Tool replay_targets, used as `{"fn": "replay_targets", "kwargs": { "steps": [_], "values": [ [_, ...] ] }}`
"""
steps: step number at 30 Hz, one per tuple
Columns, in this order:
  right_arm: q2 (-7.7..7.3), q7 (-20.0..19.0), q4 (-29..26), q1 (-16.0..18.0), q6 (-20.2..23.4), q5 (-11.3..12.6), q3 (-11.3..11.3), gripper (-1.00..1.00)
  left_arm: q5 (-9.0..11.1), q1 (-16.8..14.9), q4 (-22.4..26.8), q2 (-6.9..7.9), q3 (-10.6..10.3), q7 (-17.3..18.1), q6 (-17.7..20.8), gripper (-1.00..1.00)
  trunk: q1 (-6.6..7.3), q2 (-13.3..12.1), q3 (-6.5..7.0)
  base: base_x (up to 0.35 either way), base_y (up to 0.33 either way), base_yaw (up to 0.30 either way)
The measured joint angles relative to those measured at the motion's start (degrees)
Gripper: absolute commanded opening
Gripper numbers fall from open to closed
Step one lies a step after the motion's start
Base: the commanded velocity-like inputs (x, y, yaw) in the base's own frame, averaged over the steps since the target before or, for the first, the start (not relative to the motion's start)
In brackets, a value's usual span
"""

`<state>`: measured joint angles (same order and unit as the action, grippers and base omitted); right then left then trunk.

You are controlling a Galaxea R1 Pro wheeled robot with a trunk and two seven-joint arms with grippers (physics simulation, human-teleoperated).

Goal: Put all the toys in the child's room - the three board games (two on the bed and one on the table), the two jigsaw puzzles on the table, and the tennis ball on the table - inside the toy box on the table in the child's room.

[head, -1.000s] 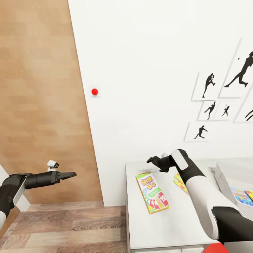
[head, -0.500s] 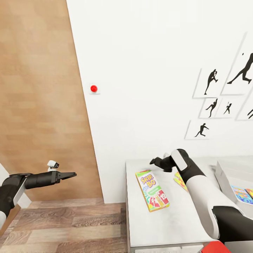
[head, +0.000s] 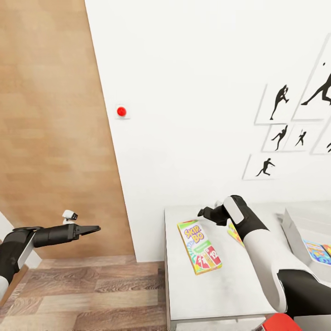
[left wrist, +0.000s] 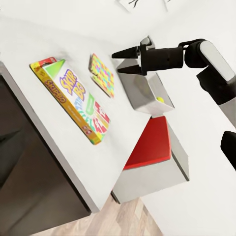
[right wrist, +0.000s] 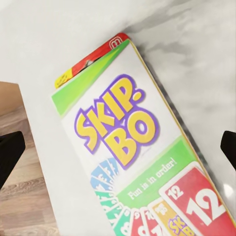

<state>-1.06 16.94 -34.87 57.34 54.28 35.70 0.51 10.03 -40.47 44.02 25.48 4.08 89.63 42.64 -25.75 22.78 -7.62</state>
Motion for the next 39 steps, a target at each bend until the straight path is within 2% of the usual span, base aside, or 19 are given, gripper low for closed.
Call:
{"fn": "replay_targets", "kwargs": {
  "steps": [39],
  "values": [
    [0.0,-0.2,0.0,-0.1,-0.3,0.1,-0.1,1.0,0.0,0.0,0.0,0.0,0.1,0.0,0.0,1.0,0.0,0.0,-3.69,0.0,0.0,0.0]
  ]
}}
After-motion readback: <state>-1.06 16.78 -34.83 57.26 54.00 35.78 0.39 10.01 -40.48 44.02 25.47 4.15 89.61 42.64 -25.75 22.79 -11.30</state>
